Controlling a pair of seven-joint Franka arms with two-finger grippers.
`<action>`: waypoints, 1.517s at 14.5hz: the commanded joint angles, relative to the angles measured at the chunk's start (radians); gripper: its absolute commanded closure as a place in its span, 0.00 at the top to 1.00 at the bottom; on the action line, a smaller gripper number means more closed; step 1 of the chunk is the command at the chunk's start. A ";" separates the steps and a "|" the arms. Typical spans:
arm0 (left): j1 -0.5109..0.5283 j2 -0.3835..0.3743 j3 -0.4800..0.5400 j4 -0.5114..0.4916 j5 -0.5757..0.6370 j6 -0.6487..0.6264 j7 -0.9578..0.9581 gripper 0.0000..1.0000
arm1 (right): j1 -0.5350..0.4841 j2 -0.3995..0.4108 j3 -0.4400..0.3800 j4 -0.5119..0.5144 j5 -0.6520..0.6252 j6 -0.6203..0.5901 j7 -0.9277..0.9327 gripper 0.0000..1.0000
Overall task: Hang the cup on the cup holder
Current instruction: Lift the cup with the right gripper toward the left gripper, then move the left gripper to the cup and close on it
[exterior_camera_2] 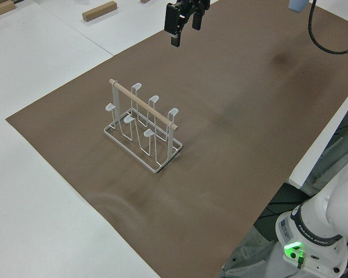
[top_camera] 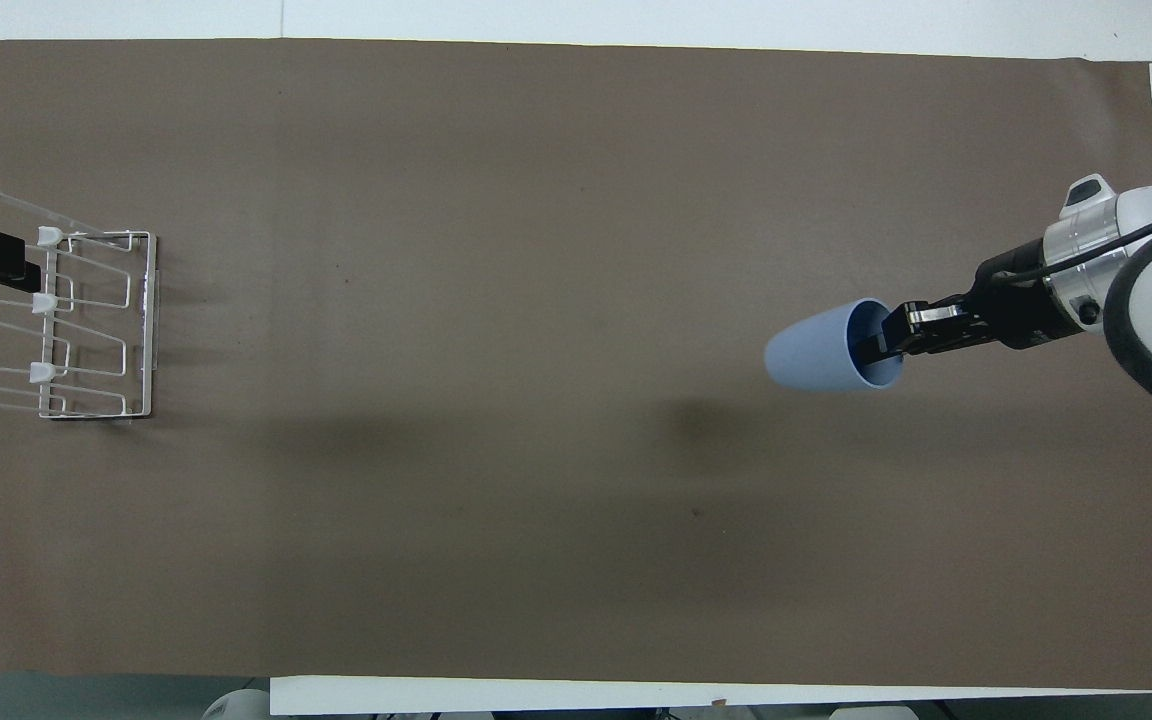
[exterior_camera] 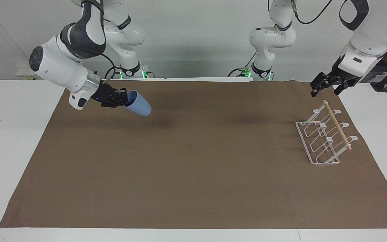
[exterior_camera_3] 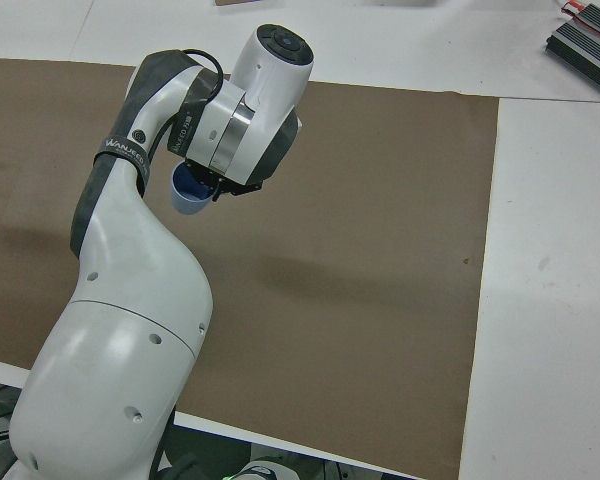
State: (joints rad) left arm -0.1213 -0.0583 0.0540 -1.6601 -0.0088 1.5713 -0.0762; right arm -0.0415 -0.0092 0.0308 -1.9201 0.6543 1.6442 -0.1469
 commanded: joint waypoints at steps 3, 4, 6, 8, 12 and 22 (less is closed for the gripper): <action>-0.001 -0.052 -0.008 -0.096 -0.045 0.035 -0.164 1.00 | -0.006 -0.008 0.110 0.006 0.280 0.017 0.197 0.00; -0.006 -0.055 -0.006 -0.102 -0.098 0.048 -0.245 1.00 | 0.003 -0.008 0.147 0.001 0.304 0.072 0.242 0.00; -0.020 -0.057 -0.013 -0.116 -0.152 0.073 -0.409 1.00 | 0.089 0.000 0.166 0.000 0.378 0.172 0.369 0.00; -0.069 -0.057 -0.013 -0.128 -0.195 0.091 -0.537 1.00 | 0.194 0.021 0.166 -0.007 0.476 0.280 0.511 0.00; -0.145 -0.078 -0.014 -0.188 -0.330 0.183 -0.846 1.00 | 0.284 0.052 0.166 -0.016 0.591 0.373 0.593 0.00; -0.319 -0.118 -0.014 -0.263 -0.474 0.324 -1.473 1.00 | 0.304 0.044 0.166 -0.050 0.581 0.411 0.610 0.00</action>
State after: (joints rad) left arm -0.4097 -0.1392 0.0291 -1.8723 -0.4476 1.8338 -1.4804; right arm 0.2557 0.0537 0.1946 -1.9517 1.2258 2.0301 0.4530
